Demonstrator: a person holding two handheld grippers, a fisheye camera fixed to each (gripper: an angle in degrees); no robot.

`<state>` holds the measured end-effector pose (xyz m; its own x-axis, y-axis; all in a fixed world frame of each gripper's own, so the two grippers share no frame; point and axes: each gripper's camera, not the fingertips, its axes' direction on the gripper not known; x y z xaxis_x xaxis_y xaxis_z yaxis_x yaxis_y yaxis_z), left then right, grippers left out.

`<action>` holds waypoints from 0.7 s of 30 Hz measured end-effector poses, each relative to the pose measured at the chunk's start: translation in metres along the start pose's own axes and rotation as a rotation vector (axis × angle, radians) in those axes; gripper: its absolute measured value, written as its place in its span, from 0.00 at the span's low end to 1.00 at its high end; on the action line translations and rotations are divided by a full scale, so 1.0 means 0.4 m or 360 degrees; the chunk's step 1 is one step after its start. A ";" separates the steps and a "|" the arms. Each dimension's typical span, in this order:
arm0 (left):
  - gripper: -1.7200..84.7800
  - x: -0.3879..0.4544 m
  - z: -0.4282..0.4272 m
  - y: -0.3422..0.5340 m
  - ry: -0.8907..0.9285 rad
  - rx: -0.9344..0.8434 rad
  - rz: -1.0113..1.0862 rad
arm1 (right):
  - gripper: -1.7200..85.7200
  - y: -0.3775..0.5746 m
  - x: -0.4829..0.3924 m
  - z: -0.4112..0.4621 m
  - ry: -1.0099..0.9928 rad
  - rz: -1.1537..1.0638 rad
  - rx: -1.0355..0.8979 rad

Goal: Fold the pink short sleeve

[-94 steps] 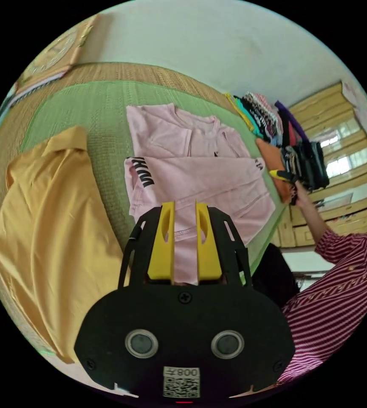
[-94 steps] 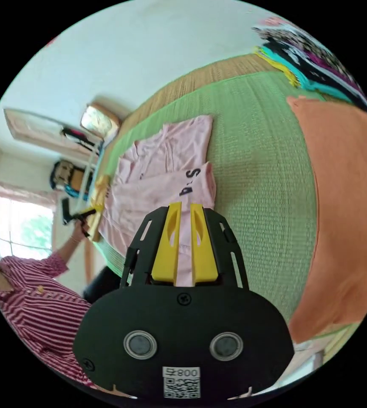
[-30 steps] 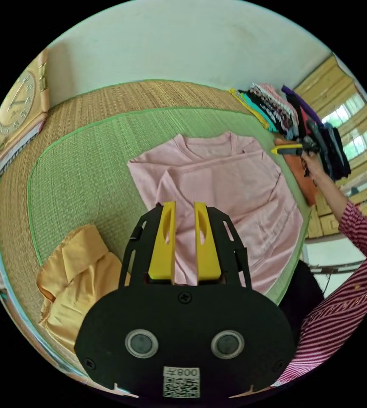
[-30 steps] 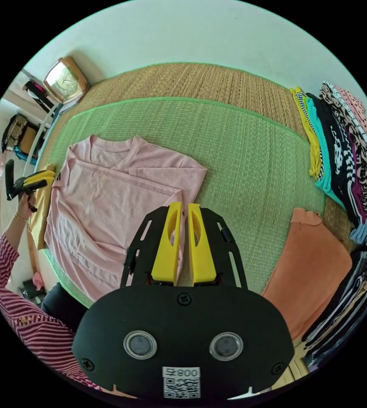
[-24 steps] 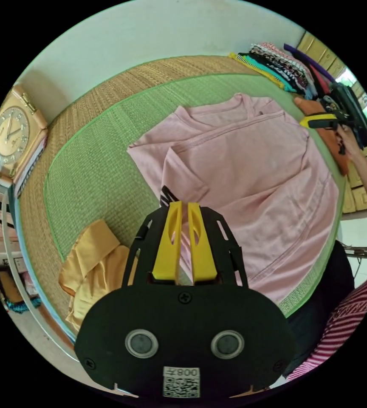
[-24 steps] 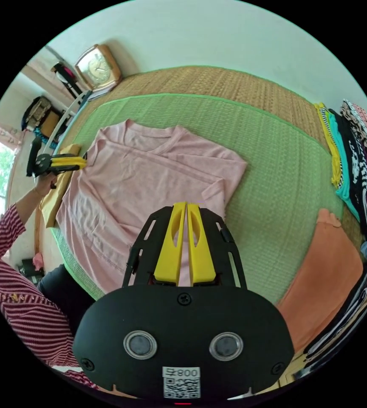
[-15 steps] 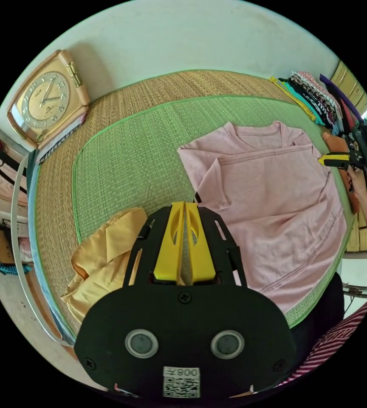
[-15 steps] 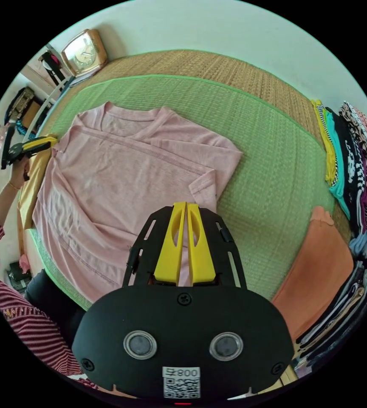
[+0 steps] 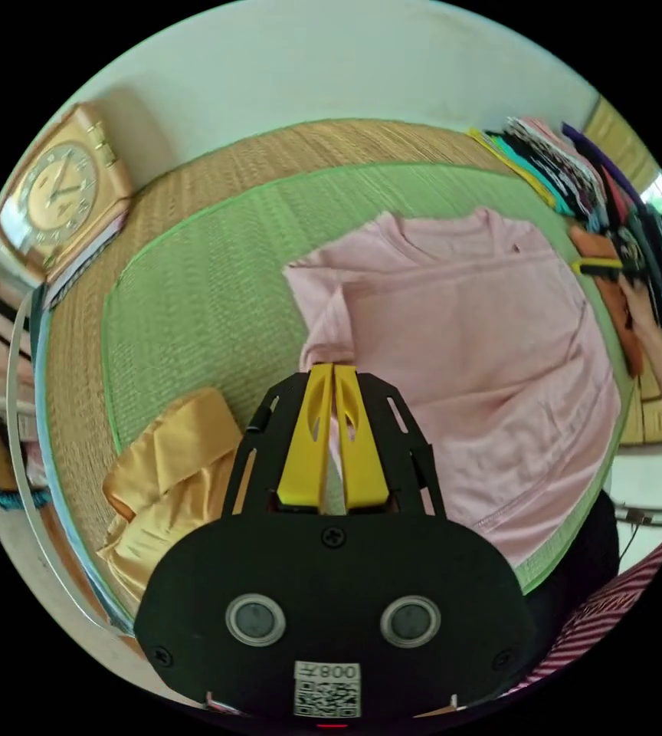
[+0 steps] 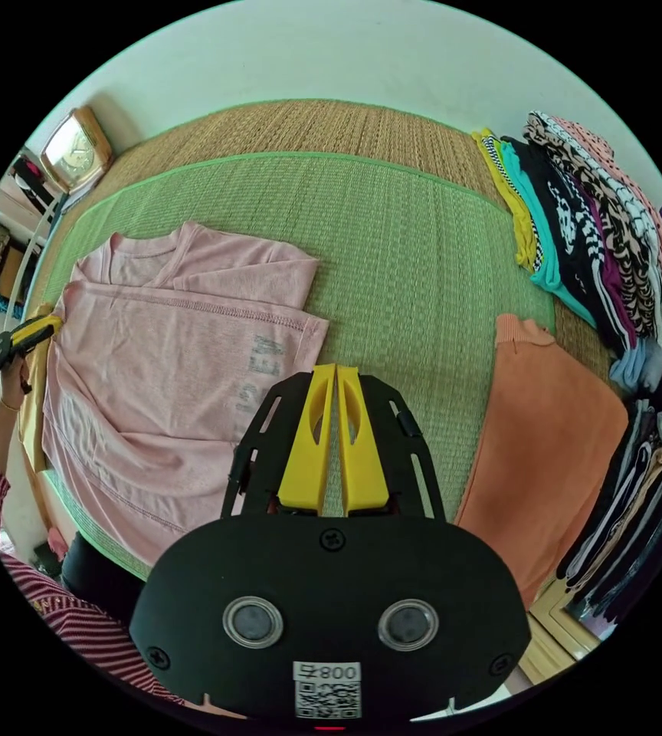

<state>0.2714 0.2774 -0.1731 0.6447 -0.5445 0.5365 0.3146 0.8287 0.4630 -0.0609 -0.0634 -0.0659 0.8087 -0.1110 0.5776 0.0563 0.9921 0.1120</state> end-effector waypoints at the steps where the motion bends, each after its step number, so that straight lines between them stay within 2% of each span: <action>1: 0.02 -0.029 -0.001 0.004 0.0035 0.0033 -0.0093 | 0.02 0.011 0.008 -0.002 -0.0013 0.0014 -0.0004; 5: 0.03 -0.091 -0.003 0.046 0.0125 0.0106 -0.0255 | 0.04 0.058 0.025 -0.030 -0.0121 0.0052 0.0046; 10: 0.07 -0.093 -0.014 0.144 0.0392 0.0139 -0.0208 | 0.08 0.205 0.034 -0.108 -0.0407 0.0087 0.0136; 15: 0.10 -0.070 -0.014 0.262 0.0544 0.0071 -0.0126 | 0.09 0.394 -0.018 -0.163 -0.0513 0.0063 0.0125; 21: 0.11 -0.019 0.004 0.308 0.0459 -0.0079 0.0068 | 0.09 0.503 -0.199 -0.205 -0.0170 -0.0201 -0.0020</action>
<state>0.3040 0.3833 -0.1190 0.8272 -0.4556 0.3288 0.3120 0.8592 0.4055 -0.0663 0.1498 -0.1556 0.7279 -0.2398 0.6424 0.1613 0.9704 0.1795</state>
